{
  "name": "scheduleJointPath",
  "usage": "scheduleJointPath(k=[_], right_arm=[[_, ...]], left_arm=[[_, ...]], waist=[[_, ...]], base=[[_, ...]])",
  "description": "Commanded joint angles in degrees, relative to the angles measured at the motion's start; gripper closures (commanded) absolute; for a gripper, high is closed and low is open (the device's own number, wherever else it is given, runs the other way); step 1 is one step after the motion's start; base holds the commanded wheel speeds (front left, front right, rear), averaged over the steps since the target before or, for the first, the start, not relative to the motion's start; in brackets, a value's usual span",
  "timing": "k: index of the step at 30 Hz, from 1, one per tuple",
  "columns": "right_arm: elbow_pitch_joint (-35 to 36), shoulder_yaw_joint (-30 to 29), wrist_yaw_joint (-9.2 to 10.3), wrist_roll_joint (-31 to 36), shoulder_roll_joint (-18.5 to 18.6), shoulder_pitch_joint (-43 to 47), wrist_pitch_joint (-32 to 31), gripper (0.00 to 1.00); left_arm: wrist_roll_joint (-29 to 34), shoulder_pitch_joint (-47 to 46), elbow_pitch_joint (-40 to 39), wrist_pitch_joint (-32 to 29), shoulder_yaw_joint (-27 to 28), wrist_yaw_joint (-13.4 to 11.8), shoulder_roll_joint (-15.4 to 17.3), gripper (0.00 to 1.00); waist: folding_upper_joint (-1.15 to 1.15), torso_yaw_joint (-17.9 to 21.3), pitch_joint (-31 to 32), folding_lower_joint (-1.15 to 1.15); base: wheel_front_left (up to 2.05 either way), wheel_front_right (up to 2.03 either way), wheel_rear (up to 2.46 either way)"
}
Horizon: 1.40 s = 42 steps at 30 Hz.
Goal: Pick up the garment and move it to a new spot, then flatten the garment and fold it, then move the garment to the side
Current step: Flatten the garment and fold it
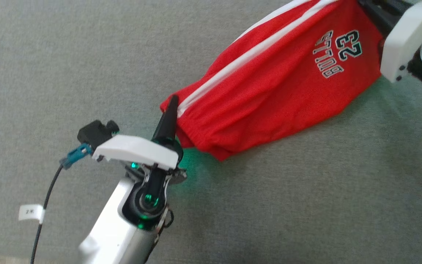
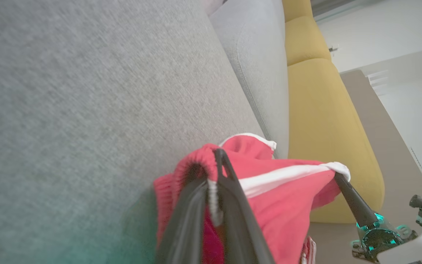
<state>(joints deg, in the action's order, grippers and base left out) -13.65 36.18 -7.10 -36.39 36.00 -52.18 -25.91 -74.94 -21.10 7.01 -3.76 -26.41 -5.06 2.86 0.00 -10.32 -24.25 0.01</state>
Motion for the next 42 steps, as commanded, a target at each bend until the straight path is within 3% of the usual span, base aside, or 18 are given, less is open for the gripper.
scheduleJointPath(k=[1, 7, 8, 9, 10, 13, 21, 29, 36, 42], right_arm=[[0.0, 0.2, -0.39, -0.1, -0.1, -1.4, 0.7, 1.00], [-4.8, 2.3, -0.39, -0.8, -0.9, -4.0, 2.2, 1.00], [-5.7, 2.6, -0.39, -0.9, -1.1, -4.4, 2.7, 0.88], [-6.5, 3.0, -0.39, -0.9, -1.2, -4.7, 3.2, 0.25], [-7.1, 3.4, -0.39, -1.0, -1.4, -5.0, 3.8, 0.00], [-9.3, 3.7, -0.39, -0.9, -2.1, -5.9, 6.7, 0.00], [-13.9, 5.3, -0.39, -4.0, -4.1, -5.6, 11.6, 0.00], [-15.6, 6.3, -0.39, -7.4, -2.6, -1.8, 12.5, 0.00], [-18.4, 4.7, -0.39, -7.2, -2.4, 1.6, 13.5, 0.00], [-21.8, 2.0, -0.39, -7.8, -4.9, 2.0, 12.0, 0.00]], left_arm=[[-0.8, -2.3, -0.6, 1.2, 1.0, 0.6, 0.2, 1.00], [-3.0, -6.1, 3.1, 3.7, -1.6, 1.9, 0.0, 1.00], [-3.8, -6.6, 3.5, 4.1, -2.3, 2.1, 0.0, 0.87], [-4.4, -7.2, 4.0, 4.5, -3.0, 2.3, 0.0, 0.59], [-4.8, -7.7, 4.4, 4.8, -3.7, 2.5, 0.0, 0.17], [-6.1, -8.9, 5.5, 6.0, -5.1, 2.6, 0.0, 0.00], [-5.9, -8.0, 8.4, 8.1, -7.0, 2.9, 0.6, 0.00], [2.3, -2.9, 7.0, 13.6, -9.4, 2.2, 6.4, 0.00], [18.2, -3.5, 8.9, 18.5, -9.2, 0.0, 12.4, 0.00], [33.0, -6.0, 9.1, 18.7, -4.0, 0.8, 11.9, 0.00]], waist=[[0.00, -1.6, -1.8, -0.01], [0.00, -2.5, -3.0, -0.01], [0.00, -2.5, -3.1, -0.01], [0.00, -2.6, -3.2, -0.01], [0.00, -2.7, -3.2, -0.01], [0.00, -2.7, -3.1, -0.01], [0.00, -2.0, -0.2, -0.01], [0.00, -1.4, 4.9, -0.01], [0.00, -1.4, 6.8, -0.01], [0.00, -1.9, 4.5, -0.01]], base=[[0.00, 0.00, 0.00], [0.00, 0.00, 0.00], [0.00, 0.00, 0.00], [0.00, 0.00, 0.00], [0.00, 0.00, 0.00], [0.00, 0.00, 0.00], [0.00, 0.00, 0.00], [0.00, 0.00, 0.00], [0.00, 0.00, 0.00], [0.00, 0.00, 0.00]])
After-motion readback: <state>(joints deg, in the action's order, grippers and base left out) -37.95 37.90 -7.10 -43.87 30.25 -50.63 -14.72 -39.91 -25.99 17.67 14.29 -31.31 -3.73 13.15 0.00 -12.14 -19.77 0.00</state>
